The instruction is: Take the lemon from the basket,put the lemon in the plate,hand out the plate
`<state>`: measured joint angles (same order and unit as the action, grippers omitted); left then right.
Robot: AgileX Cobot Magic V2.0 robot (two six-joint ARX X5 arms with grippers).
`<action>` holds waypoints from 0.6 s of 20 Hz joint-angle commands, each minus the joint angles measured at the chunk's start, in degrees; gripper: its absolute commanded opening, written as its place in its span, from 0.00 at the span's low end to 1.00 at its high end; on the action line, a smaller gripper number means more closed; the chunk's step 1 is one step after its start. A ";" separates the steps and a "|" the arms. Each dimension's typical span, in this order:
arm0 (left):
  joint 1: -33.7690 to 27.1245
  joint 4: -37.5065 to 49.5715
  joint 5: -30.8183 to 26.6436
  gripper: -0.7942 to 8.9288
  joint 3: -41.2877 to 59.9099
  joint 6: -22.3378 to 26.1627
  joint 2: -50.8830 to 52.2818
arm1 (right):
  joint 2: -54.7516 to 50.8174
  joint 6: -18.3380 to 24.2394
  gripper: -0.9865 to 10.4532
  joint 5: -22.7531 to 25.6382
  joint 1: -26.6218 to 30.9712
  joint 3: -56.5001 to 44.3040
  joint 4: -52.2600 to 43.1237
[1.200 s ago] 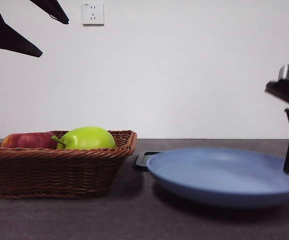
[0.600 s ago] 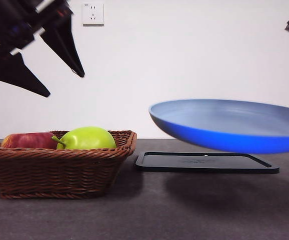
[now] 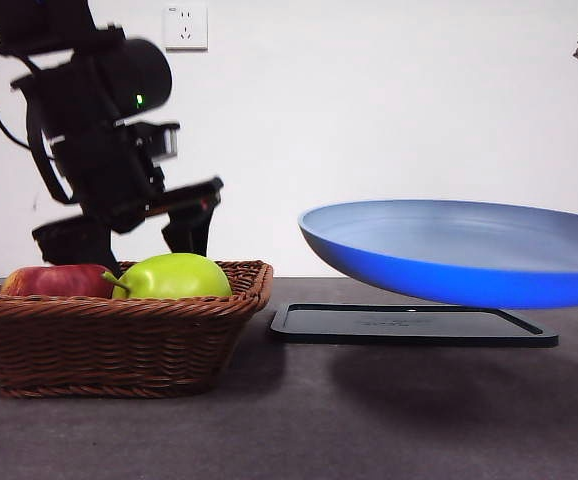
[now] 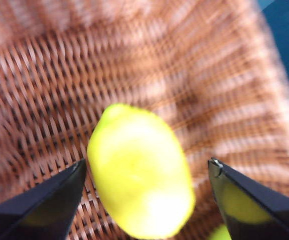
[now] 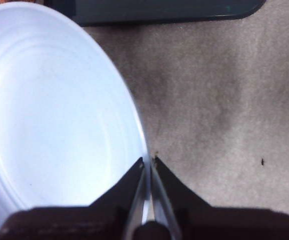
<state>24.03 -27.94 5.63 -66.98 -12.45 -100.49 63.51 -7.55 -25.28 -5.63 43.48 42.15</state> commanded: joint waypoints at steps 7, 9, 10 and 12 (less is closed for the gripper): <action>0.37 1.42 -1.07 0.27 -1.03 2.19 -2.82 | 0.33 -0.31 0.09 0.13 -0.07 0.61 -1.03; 0.37 0.72 -0.92 0.27 -2.03 2.34 -1.62 | 0.33 -0.31 0.09 0.13 -0.07 0.61 -1.03; 0.37 -0.37 -0.68 0.27 -2.73 3.37 0.07 | 0.33 -0.33 0.09 0.13 -0.07 0.61 -1.03; 0.44 -2.97 0.17 0.27 -3.93 4.35 5.27 | 0.35 -0.42 0.09 0.13 -0.07 0.61 -1.03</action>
<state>24.08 -31.22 6.22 -69.89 -8.97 -94.06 63.51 -7.57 -24.91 -5.63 43.48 41.85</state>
